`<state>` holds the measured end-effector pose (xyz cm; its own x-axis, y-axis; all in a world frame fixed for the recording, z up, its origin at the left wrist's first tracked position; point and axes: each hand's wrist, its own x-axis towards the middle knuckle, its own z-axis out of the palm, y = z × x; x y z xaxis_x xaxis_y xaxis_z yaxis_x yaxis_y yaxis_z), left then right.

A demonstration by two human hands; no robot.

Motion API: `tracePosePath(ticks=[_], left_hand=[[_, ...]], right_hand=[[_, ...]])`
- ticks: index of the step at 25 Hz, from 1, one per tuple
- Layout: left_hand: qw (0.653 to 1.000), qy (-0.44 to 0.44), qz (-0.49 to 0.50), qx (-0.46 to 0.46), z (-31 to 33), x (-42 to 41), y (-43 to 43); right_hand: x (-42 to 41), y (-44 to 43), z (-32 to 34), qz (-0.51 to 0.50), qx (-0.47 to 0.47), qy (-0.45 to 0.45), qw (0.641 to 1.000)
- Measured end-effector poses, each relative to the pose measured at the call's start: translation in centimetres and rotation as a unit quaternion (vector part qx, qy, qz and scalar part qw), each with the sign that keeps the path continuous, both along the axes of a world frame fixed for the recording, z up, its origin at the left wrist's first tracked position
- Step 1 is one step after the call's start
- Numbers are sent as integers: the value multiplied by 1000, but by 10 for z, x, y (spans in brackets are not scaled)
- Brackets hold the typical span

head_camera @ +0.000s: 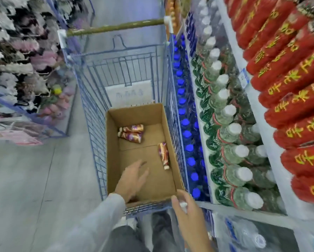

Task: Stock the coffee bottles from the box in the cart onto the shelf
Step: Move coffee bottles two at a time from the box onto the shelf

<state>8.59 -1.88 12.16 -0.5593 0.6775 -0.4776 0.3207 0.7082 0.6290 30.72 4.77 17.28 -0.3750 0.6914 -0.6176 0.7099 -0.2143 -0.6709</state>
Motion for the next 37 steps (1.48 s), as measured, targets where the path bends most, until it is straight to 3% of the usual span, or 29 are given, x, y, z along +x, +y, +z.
tracePosePath(ticks=[2, 6, 10, 13, 16, 19, 21, 24, 28, 32, 37], left_hand=[[998, -19, -46, -41, -35, -20, 48], [986, -74, -45, -142, -124, -46, 121], [977, -140, 60, -149, -191, -52, 162], [957, -200, 165, -132, -225, -54, 180], [962, -177, 169, -122, -244, -53, 183], [993, -65, 28, -93, -262, -53, 173], [994, -41, -62, -86, -278, -57, 171], [992, -100, 3, -76, -289, -59, 187], [984, -131, 98, -72, -297, -66, 201], [942, -258, 180, -119, -300, -99, 162], [830, -470, 249, -166, -273, -115, 89]], right_hand=[[-9, 17, -11, -6, -13, -19, 1000], [-26, 32, -33, -29, -39, -60, 997], [-37, 31, -59, -80, -52, -73, 993], [-44, 29, -76, -61, -96, -75, 991], [-46, 23, -88, -82, -66, -86, 991], [-50, 23, -92, -60, -53, -88, 993], [-54, 26, -98, -65, -74, -92, 991], [-62, 32, -101, -69, -150, -82, 983], [-55, 31, -106, -28, -156, -109, 981], [-53, 35, -98, -5, -149, -101, 984], [-65, 36, -94, -39, -120, -79, 989]])
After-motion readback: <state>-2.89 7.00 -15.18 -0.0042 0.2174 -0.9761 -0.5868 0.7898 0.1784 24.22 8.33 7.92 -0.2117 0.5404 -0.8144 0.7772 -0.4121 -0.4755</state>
